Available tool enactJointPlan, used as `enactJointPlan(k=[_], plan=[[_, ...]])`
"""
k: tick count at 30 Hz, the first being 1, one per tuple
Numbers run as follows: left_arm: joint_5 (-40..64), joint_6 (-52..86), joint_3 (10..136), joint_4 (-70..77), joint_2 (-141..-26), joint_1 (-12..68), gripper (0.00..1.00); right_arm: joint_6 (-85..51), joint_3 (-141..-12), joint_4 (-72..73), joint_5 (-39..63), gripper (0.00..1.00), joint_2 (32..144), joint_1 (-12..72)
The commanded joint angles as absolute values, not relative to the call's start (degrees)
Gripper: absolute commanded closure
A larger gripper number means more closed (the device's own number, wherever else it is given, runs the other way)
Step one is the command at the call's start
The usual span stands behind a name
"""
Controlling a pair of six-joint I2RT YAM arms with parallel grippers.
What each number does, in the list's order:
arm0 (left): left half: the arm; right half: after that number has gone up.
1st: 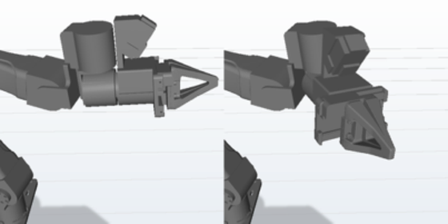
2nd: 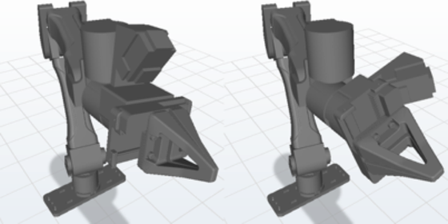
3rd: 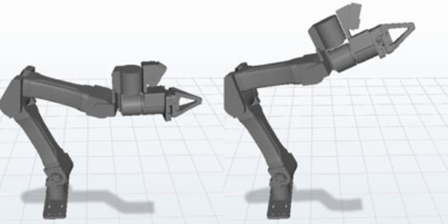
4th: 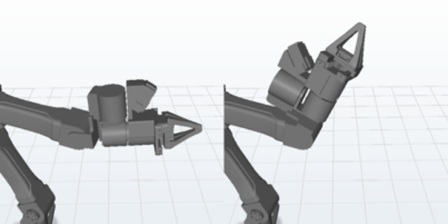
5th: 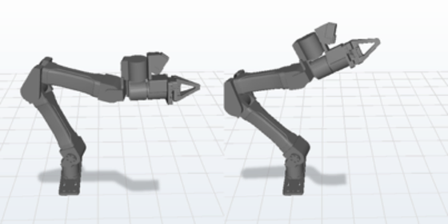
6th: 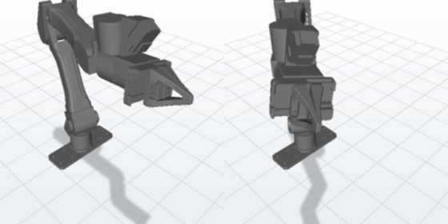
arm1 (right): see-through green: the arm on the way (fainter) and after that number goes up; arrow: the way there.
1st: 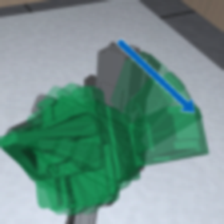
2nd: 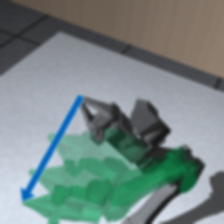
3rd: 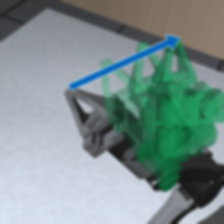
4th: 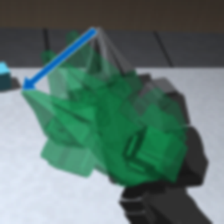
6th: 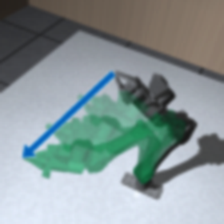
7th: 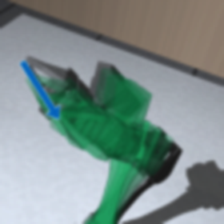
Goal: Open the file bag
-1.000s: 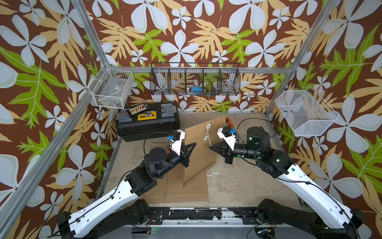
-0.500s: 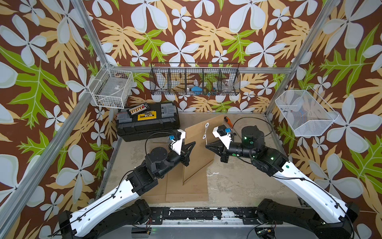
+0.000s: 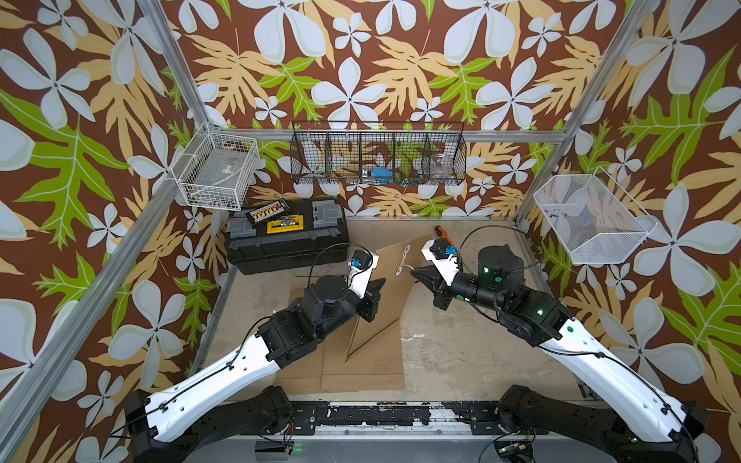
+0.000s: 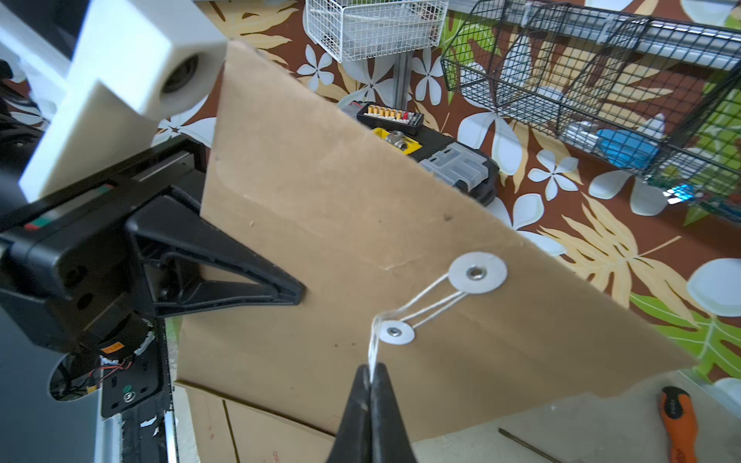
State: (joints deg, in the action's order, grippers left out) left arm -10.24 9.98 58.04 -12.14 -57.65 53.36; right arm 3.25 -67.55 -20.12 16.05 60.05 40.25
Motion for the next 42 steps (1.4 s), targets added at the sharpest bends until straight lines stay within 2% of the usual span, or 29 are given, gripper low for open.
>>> enactJointPlan(k=[1, 14, 19, 23, 29, 34, 42], plan=[[-12.33, 9.27, 60.09, -16.16, -59.25, 53.5, 1.0, 3.78, -66.66, -19.79, 10.86, 1.0, 59.21, 40.34], [-19.57, 8.64, 66.53, -26.42, -66.05, 53.46, 1.0, 1.12, -66.11, -14.33, 5.64, 1.0, 60.9, 40.39], [-17.11, 14.02, 71.32, -30.19, -69.42, 53.47, 1.0, 0.01, -67.82, -12.24, 4.5, 1.0, 63.54, 40.34], [-12.53, 9.89, 75.26, -33.61, -73.44, 53.47, 1.0, -0.12, -69.55, -11.13, 5.12, 1.0, 65.7, 40.31], [-12.18, 9.09, 71.83, -30.33, -71.17, 53.42, 1.0, 0.35, -71.06, -10.87, 4.95, 1.0, 66.93, 40.34], [-13.04, 6.94, 66.75, -23.98, -63.46, 53.43, 1.0, 0.61, -69.66, -10.4, 2.55, 1.0, 65.85, 40.34], [-9.5, 5.79, 67.03, -24.99, -62.13, 53.42, 1.0, -0.49, -69.71, -9.65, 0.75, 1.0, 65.76, 40.33]])
